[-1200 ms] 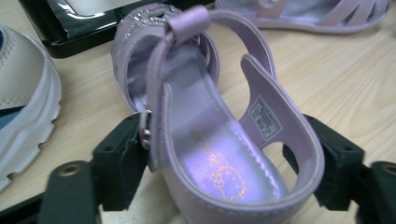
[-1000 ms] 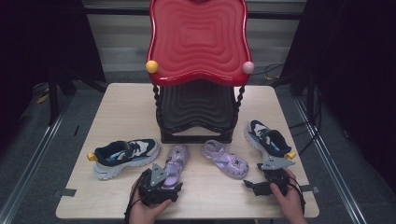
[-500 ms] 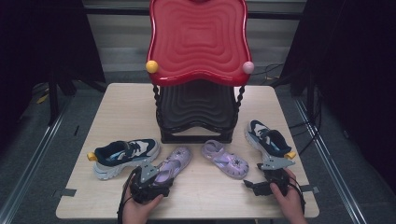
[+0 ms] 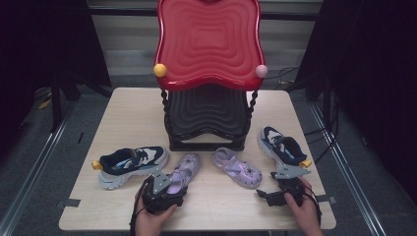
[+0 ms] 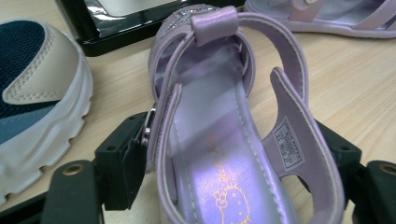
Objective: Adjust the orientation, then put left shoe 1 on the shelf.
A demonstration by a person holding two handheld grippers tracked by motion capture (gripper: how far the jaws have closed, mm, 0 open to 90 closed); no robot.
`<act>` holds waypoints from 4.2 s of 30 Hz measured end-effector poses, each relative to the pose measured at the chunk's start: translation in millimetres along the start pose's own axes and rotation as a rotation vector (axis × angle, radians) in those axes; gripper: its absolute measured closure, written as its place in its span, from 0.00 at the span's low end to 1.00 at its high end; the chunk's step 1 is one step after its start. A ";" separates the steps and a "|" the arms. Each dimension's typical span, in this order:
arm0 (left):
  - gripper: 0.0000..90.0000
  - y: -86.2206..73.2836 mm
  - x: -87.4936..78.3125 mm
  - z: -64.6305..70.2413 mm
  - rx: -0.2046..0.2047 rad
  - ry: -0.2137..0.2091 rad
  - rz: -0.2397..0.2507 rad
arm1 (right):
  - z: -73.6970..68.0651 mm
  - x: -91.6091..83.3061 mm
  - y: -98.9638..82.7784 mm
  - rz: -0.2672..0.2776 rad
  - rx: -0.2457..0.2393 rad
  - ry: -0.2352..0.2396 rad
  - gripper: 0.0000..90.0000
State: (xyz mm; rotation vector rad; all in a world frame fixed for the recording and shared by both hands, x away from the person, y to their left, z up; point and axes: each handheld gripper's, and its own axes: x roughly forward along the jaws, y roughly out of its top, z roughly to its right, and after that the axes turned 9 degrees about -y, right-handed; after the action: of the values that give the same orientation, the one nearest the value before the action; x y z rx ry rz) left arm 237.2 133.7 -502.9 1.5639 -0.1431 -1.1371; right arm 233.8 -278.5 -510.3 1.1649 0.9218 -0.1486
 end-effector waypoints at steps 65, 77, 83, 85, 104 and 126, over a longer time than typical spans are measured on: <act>0.45 25.1 -38.4 9.0 0.062 0.110 0.295 | 0.0 0.0 0.0 0.000 0.000 0.000 0.14; 0.45 52.9 -36.3 11.7 0.059 0.173 0.390 | 0.0 0.0 0.0 0.000 0.000 0.000 0.14; 0.45 64.3 -25.1 12.4 0.038 0.215 0.441 | 0.0 0.0 0.0 0.000 0.000 0.000 0.14; 0.45 67.5 -21.7 13.0 0.034 0.219 0.450 | 0.0 0.0 0.0 0.000 0.000 0.001 0.14; 0.45 100.4 10.5 11.3 -0.016 0.255 0.531 | 0.0 0.0 0.0 -0.001 0.001 0.001 0.14; 0.45 135.1 44.2 4.5 -0.048 0.327 0.597 | 0.0 0.0 -0.1 0.002 0.000 0.003 0.14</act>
State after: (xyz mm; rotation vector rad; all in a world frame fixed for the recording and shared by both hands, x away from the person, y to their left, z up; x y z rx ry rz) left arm 320.2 55.2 -418.2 1.4994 -0.3340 -0.4120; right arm 233.7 -278.4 -510.4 1.1662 0.9239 -0.1453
